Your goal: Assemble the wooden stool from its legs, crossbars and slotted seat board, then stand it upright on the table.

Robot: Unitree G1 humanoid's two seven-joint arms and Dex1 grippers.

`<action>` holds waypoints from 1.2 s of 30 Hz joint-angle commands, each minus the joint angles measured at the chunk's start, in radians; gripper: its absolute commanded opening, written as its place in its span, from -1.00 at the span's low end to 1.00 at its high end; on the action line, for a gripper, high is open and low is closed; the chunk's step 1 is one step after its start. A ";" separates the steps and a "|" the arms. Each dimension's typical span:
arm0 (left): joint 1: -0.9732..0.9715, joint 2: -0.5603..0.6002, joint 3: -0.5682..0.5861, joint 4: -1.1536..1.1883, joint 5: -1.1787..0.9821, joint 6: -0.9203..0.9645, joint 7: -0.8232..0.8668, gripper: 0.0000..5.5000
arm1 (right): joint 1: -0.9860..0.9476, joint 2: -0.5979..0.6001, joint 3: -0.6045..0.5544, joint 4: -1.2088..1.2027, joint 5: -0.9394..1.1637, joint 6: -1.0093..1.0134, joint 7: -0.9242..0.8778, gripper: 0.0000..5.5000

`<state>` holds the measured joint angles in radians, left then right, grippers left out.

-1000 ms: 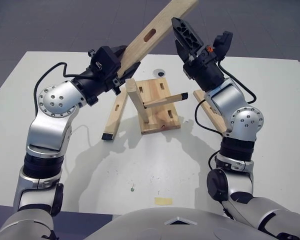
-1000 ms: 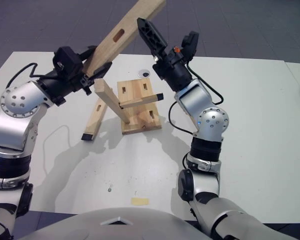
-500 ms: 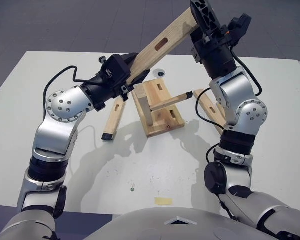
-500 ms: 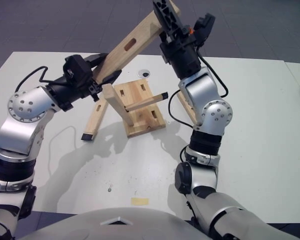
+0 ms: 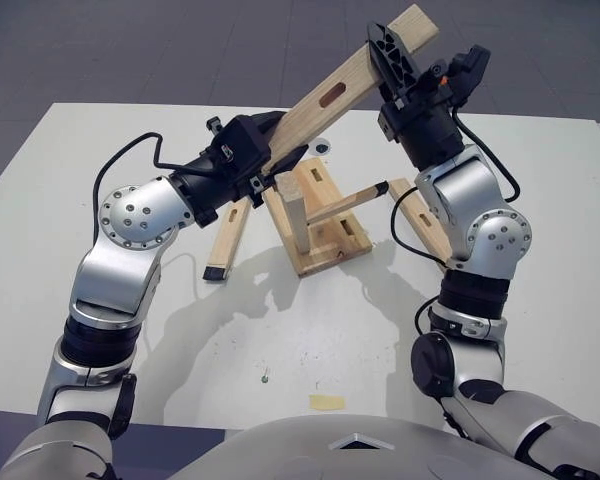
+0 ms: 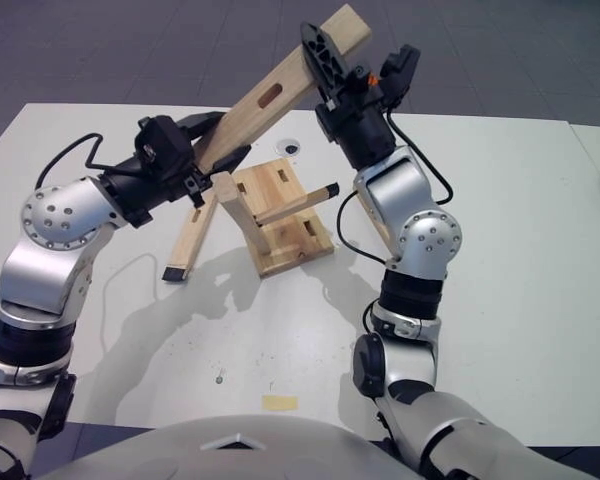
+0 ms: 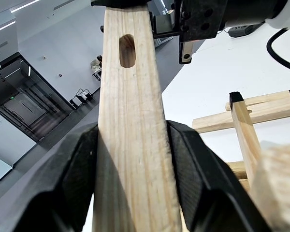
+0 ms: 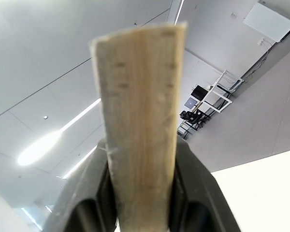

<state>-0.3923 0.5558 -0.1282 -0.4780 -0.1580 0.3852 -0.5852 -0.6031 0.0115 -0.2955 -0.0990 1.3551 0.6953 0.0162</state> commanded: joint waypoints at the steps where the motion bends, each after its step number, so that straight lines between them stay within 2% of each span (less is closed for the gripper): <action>1: 0.001 0.010 0.006 -0.006 0.016 0.011 -0.003 -0.24 | 0.024 -0.010 0.009 -0.016 -0.023 -0.007 -0.008 -0.62; 2: 0.001 0.008 0.023 -0.007 0.001 0.021 0.000 -0.11 | 0.027 -0.012 0.007 -0.019 -0.025 -0.010 -0.007 -0.62; 6: -0.024 -0.015 0.159 0.003 -0.120 0.079 0.022 0.13 | 0.027 -0.039 -0.041 -0.010 -0.045 -0.054 -0.011 -0.63; 9: -0.071 -0.037 0.303 -0.022 -0.305 0.180 0.044 0.32 | 0.027 -0.079 -0.107 0.005 -0.067 -0.107 -0.032 -0.63; 12: -0.096 -0.033 0.398 -0.052 -0.485 0.282 0.059 0.51 | 0.040 -0.125 -0.154 0.010 -0.099 -0.142 -0.042 -0.63; 16: -0.031 0.004 0.442 -0.107 -0.815 0.457 0.009 0.80 | 0.094 -0.231 -0.156 -0.005 -0.226 -0.169 0.014 -0.63; 19: 0.025 0.048 0.388 -0.131 -0.878 0.515 -0.033 0.96 | 0.134 -0.262 -0.149 -0.023 -0.295 -0.190 0.045 -0.63; 23: 0.086 0.067 0.278 -0.133 -0.799 0.500 -0.039 0.96 | 0.156 -0.253 -0.137 -0.040 -0.340 -0.207 0.058 -0.63; 28: 0.118 0.049 0.192 -0.140 -0.728 0.466 -0.030 0.67 | 0.225 -0.279 -0.067 -0.093 -0.430 -0.198 0.112 -0.63; 36: 0.116 0.008 0.197 -0.135 -0.763 0.457 0.010 0.21 | 0.340 -0.307 0.023 -0.184 -0.563 -0.234 0.223 -0.63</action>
<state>-0.2746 0.5713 0.0749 -0.6110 -0.9186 0.8506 -0.5839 -0.2685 -0.2805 -0.2907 -0.2566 0.8260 0.4883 0.2190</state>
